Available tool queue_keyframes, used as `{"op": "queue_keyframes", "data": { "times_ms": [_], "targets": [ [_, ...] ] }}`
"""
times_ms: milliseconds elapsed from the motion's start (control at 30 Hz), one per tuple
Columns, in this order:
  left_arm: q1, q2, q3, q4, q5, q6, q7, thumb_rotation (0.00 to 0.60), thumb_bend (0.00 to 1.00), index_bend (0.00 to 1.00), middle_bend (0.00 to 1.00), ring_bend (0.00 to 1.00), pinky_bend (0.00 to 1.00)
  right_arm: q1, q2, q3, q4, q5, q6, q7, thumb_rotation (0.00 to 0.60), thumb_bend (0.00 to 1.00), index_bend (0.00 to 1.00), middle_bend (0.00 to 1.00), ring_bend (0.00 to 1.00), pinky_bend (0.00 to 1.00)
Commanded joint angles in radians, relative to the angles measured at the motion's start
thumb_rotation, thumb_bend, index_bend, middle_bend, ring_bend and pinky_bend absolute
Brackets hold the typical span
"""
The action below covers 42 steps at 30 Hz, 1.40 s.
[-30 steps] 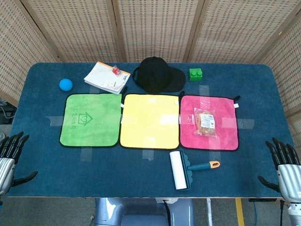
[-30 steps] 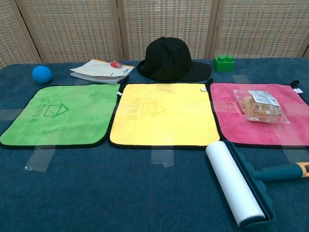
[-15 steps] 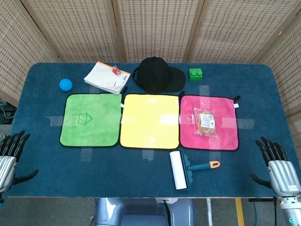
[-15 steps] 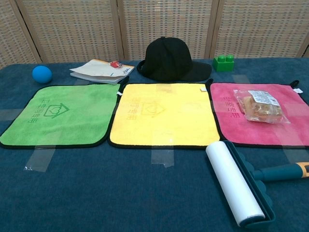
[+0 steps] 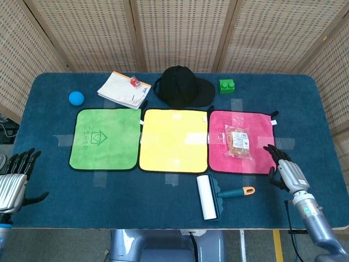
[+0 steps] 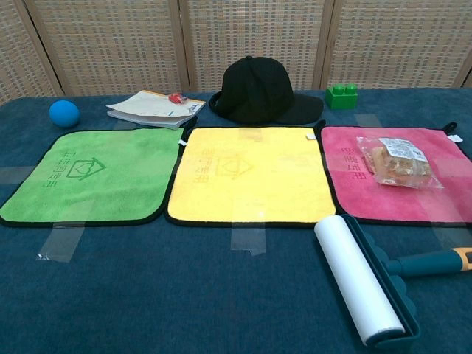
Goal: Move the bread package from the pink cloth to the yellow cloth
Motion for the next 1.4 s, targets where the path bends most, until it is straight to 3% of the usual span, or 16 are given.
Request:
{"op": "queue_keyframes", "data": {
  "times_ms": [33, 233, 667, 967, 1400],
  "targets": [
    [-0.008, -0.006, -0.006, 0.003, -0.017, -0.013, 0.008, 0.600, 0.00, 0.00, 0.00, 0.00, 0.00, 0.087, -0.051, 0.057, 0.028, 0.156, -0.149, 0.079, 0.600, 1.00, 0.10, 0.03, 0.00, 0.10],
    [-0.019, -0.008, -0.010, 0.002, -0.036, -0.030, 0.014, 0.600, 0.00, 0.00, 0.00, 0.00, 0.00, 0.159, -0.093, 0.081, 0.061, 0.287, -0.238, 0.062, 0.600, 1.00, 0.11, 0.03, 0.00, 0.10],
    [-0.027, 0.002, -0.011, 0.001, -0.046, -0.038, -0.010, 0.600, 0.00, 0.00, 0.00, 0.00, 0.00, 0.254, -0.167, 0.084, 0.161, 0.541, -0.224, -0.089, 0.600, 1.00, 0.11, 0.04, 0.00, 0.14],
    [-0.033, 0.004, -0.012, -0.001, -0.056, -0.045, -0.012, 0.600, 0.00, 0.00, 0.00, 0.00, 0.00, 0.286, -0.186, 0.109, 0.168, 0.625, -0.272, -0.078, 0.600, 1.00, 0.14, 0.07, 0.00, 0.19],
    [-0.039, 0.008, -0.013, -0.001, -0.069, -0.052, -0.024, 0.600, 0.00, 0.00, 0.00, 0.00, 0.00, 0.370, -0.226, 0.128, 0.106, 0.709, -0.252, -0.138, 0.600, 1.00, 0.18, 0.11, 0.01, 0.24]
  ]
}}
